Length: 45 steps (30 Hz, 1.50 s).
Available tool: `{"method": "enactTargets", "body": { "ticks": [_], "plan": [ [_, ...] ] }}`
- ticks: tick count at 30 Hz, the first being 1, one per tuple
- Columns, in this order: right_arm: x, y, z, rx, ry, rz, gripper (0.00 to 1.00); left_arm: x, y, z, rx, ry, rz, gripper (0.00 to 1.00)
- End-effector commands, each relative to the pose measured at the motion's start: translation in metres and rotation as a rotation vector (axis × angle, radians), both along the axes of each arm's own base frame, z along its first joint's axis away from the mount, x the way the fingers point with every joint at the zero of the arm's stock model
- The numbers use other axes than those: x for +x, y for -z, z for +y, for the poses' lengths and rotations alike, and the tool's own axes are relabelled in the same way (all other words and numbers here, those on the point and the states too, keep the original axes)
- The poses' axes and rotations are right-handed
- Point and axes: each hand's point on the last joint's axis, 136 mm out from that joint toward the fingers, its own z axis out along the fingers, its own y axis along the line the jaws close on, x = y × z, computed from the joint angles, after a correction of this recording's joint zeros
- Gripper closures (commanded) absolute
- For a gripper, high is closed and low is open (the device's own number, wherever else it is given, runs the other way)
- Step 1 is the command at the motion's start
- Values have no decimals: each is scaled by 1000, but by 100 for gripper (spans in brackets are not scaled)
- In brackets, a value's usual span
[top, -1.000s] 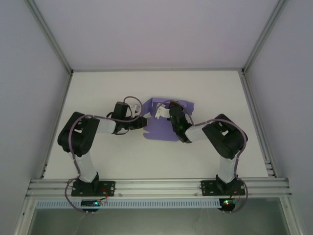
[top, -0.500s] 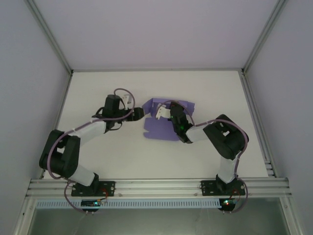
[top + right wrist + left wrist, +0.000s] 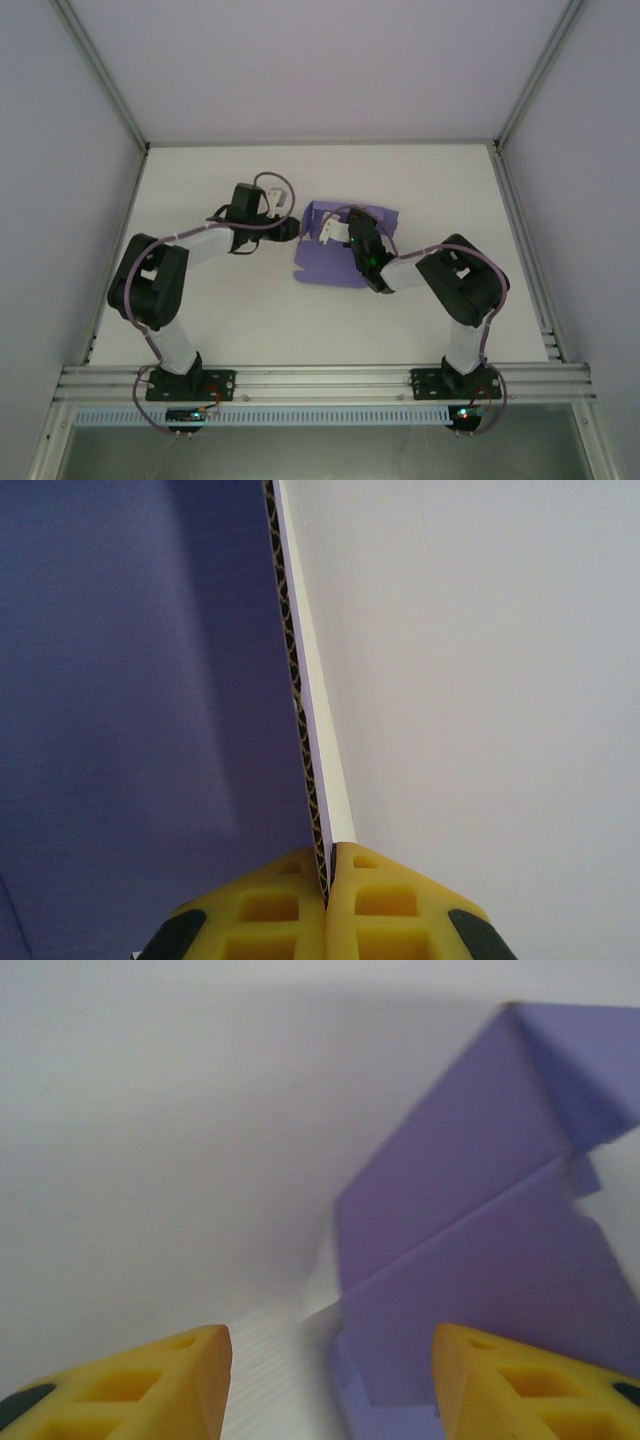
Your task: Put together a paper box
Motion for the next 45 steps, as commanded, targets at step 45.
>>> {"method": "enactTargets", "body": {
  "ticks": [45],
  "plan": [
    [-36,37,9,-113,-91,179,100,-22,30,-31,46,155,-287,43]
  ]
}}
